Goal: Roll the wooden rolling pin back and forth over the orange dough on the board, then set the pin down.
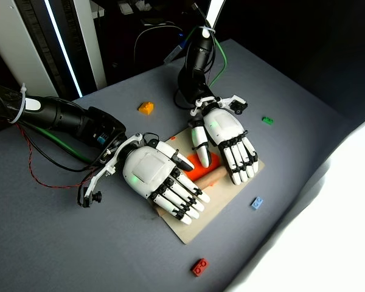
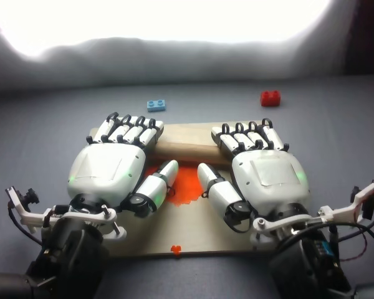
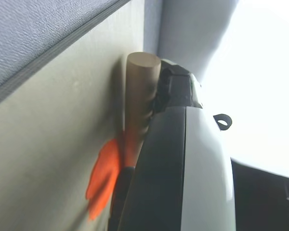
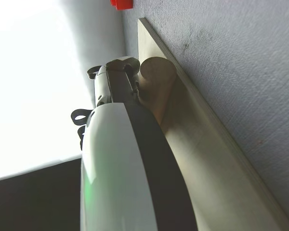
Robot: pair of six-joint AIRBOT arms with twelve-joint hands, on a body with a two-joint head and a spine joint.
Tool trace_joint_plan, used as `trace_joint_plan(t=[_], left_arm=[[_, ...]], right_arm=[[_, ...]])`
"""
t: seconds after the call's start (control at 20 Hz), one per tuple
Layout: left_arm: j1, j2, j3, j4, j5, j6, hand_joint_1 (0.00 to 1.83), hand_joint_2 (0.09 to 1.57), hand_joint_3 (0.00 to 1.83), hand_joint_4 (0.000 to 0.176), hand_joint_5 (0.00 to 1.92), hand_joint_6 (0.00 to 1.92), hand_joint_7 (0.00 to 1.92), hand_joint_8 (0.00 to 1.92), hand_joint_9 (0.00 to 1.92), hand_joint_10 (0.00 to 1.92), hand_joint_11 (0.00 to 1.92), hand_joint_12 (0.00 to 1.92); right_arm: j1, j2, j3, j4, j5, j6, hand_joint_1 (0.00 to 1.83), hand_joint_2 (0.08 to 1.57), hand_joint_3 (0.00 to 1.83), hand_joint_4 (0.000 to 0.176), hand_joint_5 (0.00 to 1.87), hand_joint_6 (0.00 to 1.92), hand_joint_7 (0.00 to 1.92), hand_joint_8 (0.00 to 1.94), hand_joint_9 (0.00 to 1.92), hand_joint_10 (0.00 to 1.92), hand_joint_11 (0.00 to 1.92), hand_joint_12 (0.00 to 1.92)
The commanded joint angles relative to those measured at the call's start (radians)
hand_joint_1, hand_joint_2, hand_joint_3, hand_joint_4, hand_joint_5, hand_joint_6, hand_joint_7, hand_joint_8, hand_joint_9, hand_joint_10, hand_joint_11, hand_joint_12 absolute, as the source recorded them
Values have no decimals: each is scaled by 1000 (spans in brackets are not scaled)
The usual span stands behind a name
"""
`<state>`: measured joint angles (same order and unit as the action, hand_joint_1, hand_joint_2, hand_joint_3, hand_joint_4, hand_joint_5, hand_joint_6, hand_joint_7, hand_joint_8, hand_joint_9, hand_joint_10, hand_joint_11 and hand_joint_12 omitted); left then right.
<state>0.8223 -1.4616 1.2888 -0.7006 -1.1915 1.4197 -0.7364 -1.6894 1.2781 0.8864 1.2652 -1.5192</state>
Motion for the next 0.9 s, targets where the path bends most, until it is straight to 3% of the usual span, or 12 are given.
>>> trace_joint_plan(t=[0.0, 0.15, 0.3, 0.4, 0.45, 0.65, 0.75, 0.85], left_arm=[[14, 0, -2, 8, -34, 6, 0, 1545, 0, 0, 287, 4, 349, 4, 288, 4, 0, 484], [20, 3, -12, 16, -37, 7, 0, 1548, 0, 0, 317, 11, 371, 7, 311, 9, 0, 583], [29, 5, -24, 16, -51, 7, 0, 1540, 0, 0, 294, 0, 349, 0, 282, 2, 0, 485], [34, 7, -32, 18, -57, 7, 0, 1542, 0, 0, 296, 0, 354, 1, 292, 4, 0, 564], [37, 9, -37, 20, -60, 7, 0, 1543, 0, 0, 278, 2, 330, 4, 264, 8, 0, 470], [45, 17, -57, 28, -69, 6, 0, 1538, 0, 0, 298, 8, 353, 7, 284, 11, 0, 516], [50, 19, -66, 32, -72, 6, 0, 1535, 0, 0, 274, 2, 337, 2, 260, 4, 0, 418], [56, 22, -73, 37, -74, 6, 0, 1538, 0, 0, 298, 9, 361, 6, 290, 11, 0, 536]], right_arm=[[-26, -4, -7, 20, -18, -1, 0, 1534, 3, 0, 375, 6, 411, 4, 332, 9, 0, 693], [-36, 0, -26, -3, -12, -1, 0, 1541, 6, 0, 342, 0, 382, 0, 326, 5, 0, 702], [-37, -1, -33, -7, -7, -2, 0, 1535, 1, 0, 370, 6, 418, 6, 361, 12, 0, 794], [-38, -1, -36, -13, -4, -3, 0, 1535, 1, 0, 371, 6, 402, 0, 348, 5, 0, 799], [-39, -1, -37, -14, -4, -3, 0, 1532, 0, 0, 372, 5, 408, 2, 355, 6, 0, 777], [-48, 2, -47, -30, 0, -3, 0, 1538, 1, 0, 390, 4, 417, 2, 367, 4, 0, 771], [-53, 4, -56, -39, 1, -3, 0, 1537, 1, 0, 369, 1, 420, 5, 358, 1, 0, 733], [-56, 4, -63, -43, 2, -3, 0, 1536, 0, 0, 379, 4, 438, 7, 383, 9, 0, 772]])
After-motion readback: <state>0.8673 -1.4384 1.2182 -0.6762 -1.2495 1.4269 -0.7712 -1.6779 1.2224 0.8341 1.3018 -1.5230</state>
